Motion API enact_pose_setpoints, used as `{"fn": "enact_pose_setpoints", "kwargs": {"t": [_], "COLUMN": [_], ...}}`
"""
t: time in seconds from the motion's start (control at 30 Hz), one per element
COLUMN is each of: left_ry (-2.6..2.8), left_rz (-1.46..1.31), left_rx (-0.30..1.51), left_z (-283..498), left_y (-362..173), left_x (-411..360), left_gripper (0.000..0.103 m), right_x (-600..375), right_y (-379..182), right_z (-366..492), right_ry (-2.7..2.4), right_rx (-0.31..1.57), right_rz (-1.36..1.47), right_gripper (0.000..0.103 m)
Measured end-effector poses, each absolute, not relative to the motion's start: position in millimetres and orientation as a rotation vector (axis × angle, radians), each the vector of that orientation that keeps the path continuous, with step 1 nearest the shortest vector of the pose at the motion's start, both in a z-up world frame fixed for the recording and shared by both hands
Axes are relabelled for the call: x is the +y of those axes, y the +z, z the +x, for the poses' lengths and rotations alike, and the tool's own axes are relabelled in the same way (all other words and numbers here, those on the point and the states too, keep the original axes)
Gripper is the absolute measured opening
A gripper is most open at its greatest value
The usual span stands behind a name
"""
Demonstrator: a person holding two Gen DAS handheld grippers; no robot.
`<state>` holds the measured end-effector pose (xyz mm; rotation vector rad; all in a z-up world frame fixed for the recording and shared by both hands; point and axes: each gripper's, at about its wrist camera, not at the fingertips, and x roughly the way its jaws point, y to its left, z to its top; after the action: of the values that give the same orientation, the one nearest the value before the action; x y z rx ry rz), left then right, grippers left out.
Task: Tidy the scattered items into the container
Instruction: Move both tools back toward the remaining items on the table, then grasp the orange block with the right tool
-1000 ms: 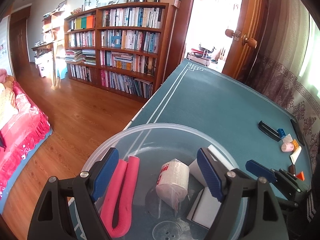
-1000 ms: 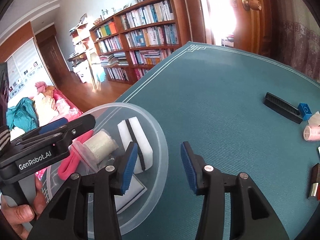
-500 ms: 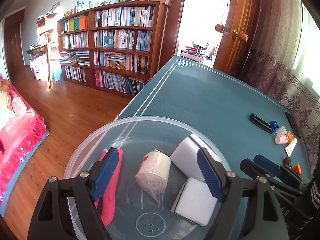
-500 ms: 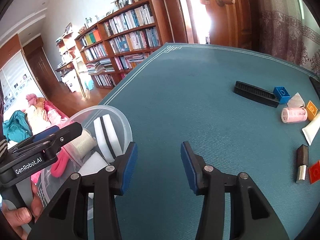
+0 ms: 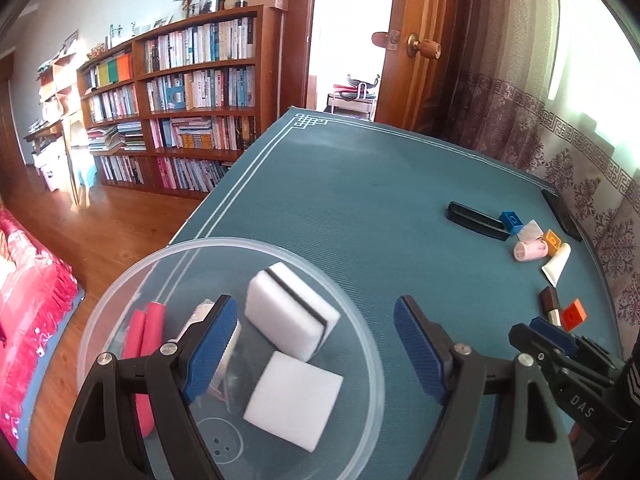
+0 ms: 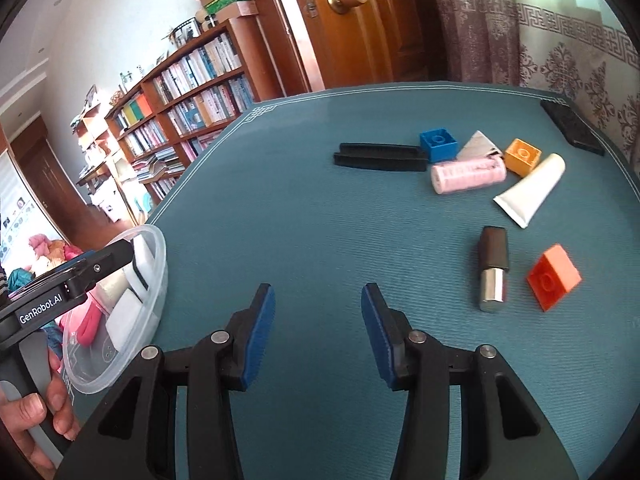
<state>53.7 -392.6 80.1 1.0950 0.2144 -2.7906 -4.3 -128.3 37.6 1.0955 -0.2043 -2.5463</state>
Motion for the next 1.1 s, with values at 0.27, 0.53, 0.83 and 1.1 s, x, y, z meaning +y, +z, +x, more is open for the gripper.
{"fn": "enact_pose_setpoints", "kwargs": {"t": [0.27, 0.53, 0.83, 1.1], "left_ry": [-2.858, -2.939, -2.982, -2.98], "left_rz": [1.169, 1.255, 1.343, 1.368], "left_rx": [0.141, 0.038, -0.048, -0.062], "left_z": [35, 14, 2, -6], "left_y": [76, 72, 65, 59], "left_x": [-335, -268, -222, -209], "left_gripper": [0.084, 0.084, 0.084, 0.084], "right_x": [-60, -2, 20, 3], "right_y": [32, 30, 27, 17], "right_z": [8, 11, -13, -34], "right_ry": [-2.652, -2.748, -2.74, -2.684], "right_rx": [-0.273, -0.338, -0.336, -0.251], "right_rz": [1.115, 1.125, 1.135, 1.156], "right_gripper": [0.049, 0.049, 0.049, 0.037]}}
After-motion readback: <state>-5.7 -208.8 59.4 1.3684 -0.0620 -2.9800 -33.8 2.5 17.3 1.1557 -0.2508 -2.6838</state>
